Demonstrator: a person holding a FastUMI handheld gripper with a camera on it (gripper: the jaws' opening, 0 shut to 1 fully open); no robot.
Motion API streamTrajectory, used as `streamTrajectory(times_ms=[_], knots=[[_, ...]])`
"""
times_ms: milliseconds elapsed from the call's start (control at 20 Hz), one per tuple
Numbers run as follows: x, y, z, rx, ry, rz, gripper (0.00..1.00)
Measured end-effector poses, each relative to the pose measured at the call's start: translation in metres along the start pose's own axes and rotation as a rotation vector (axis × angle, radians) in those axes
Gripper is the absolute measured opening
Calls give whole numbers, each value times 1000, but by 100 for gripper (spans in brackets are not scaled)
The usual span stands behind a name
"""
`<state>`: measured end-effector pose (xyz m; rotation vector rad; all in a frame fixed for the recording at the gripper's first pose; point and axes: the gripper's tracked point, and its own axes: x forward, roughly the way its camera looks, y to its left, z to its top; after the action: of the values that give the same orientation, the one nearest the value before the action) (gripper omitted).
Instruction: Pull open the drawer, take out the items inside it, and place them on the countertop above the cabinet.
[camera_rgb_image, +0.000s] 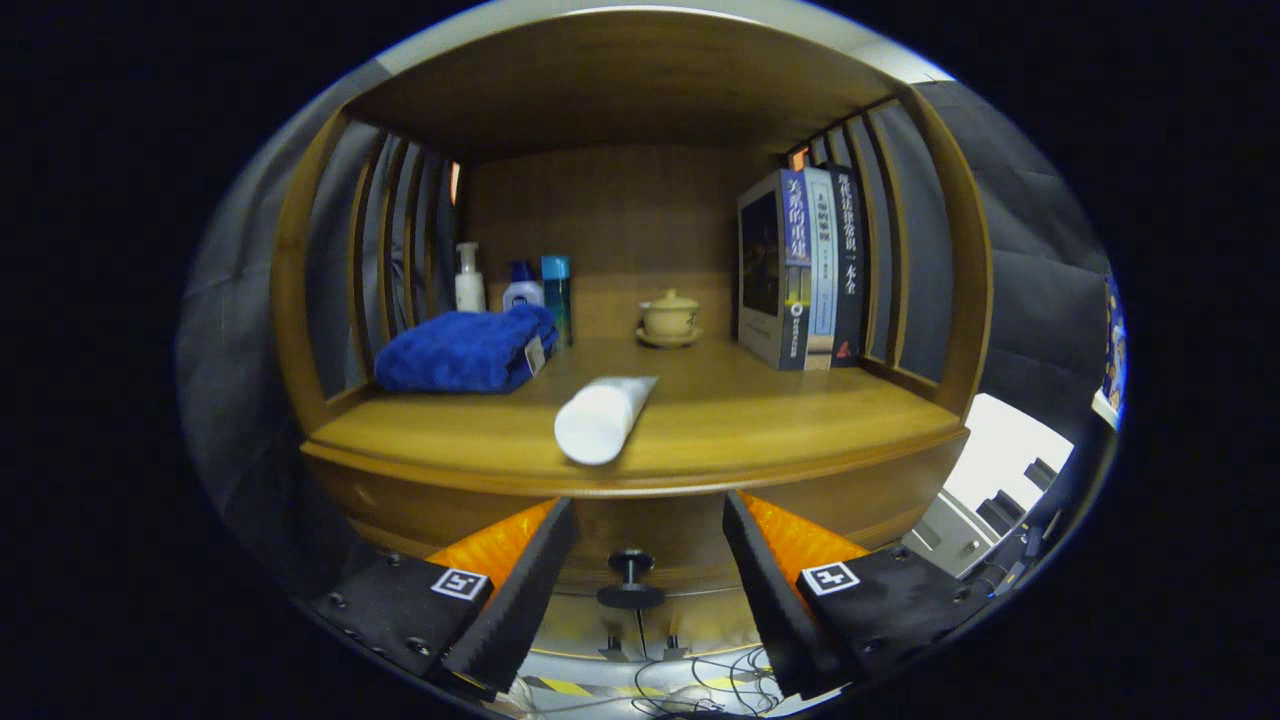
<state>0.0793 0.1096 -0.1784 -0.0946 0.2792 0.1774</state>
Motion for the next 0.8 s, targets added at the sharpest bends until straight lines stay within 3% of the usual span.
streamTrajectory(times_ms=[200,400,650,800], knots=[[-40,-19,63,22,-78,-12,98],[-82,-50,117,-47,-168,-79,98],[-128,-67,146,69,-202,-78,98],[-150,-79,156,65,-209,-93,98]])
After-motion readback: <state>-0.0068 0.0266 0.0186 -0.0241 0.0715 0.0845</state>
